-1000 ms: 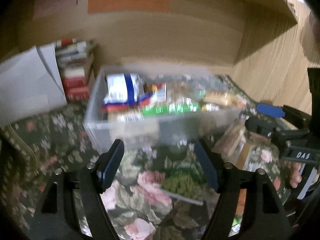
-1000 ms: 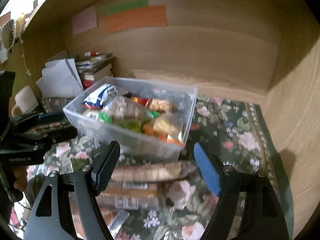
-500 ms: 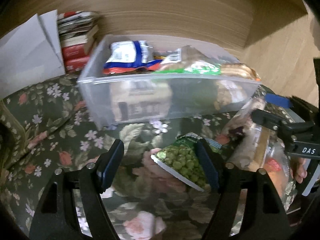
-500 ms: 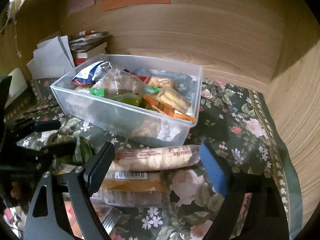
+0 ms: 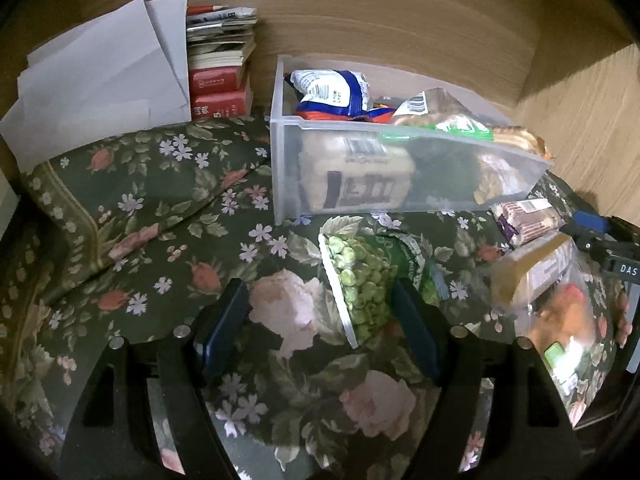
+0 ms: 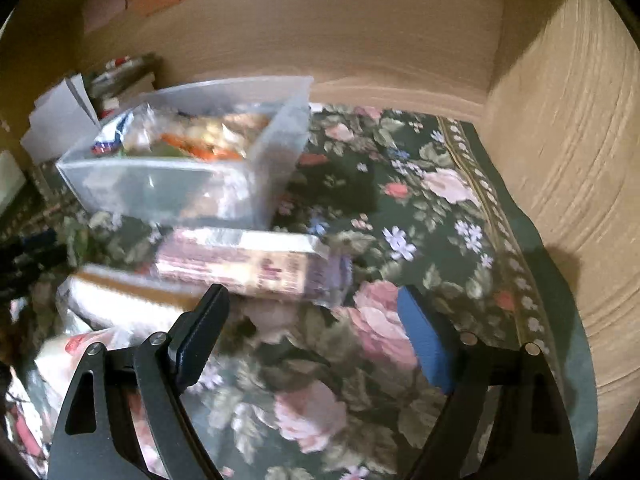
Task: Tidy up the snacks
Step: 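Grasp the green pea snack bag with the left tool while the right tool reaches the wafer bar, then lift the pea bag with the left tool while the right tool grasps the wafer bar, then lower the pea bag and wafer bar into the clear box and open both tools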
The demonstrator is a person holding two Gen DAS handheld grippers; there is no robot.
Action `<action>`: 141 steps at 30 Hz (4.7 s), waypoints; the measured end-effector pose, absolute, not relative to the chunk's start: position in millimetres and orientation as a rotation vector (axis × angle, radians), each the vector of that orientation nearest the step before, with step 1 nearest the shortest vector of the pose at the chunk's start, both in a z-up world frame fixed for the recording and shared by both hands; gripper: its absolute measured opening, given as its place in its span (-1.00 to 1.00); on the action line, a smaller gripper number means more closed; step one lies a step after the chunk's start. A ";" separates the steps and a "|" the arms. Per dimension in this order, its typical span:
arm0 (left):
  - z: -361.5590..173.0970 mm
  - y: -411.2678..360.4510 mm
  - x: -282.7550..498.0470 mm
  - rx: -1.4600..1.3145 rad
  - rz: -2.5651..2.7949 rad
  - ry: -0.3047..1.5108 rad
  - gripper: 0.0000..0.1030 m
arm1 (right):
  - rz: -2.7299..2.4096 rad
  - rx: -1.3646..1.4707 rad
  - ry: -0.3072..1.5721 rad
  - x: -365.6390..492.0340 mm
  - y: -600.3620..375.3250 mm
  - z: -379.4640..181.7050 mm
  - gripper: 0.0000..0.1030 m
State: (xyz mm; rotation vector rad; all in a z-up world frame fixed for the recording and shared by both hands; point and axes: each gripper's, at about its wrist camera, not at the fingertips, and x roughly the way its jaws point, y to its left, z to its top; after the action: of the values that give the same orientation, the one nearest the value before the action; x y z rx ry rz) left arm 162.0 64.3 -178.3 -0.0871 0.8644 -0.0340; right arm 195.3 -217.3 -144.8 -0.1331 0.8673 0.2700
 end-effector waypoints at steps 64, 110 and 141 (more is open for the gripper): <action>-142.4 85.0 144.9 -0.137 -0.068 0.813 -0.02 | 0.335 -0.186 0.987 232.7 -230.5 -154.5 -0.14; -75.5 35.0 264.8 -0.089 -0.101 0.656 -0.02 | 0.401 -0.124 0.752 283.0 -140.5 -91.9 -0.18; -54.0 43.8 170.6 -0.054 -0.077 0.585 0.68 | 0.536 -0.183 0.708 185.3 -147.8 -79.4 0.20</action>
State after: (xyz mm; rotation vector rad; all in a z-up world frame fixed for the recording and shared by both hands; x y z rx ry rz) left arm 170.6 43.8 -54.0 -0.0538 0.5850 -0.0767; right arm 185.3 -147.8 -79.4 -0.1829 0.7080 0.5359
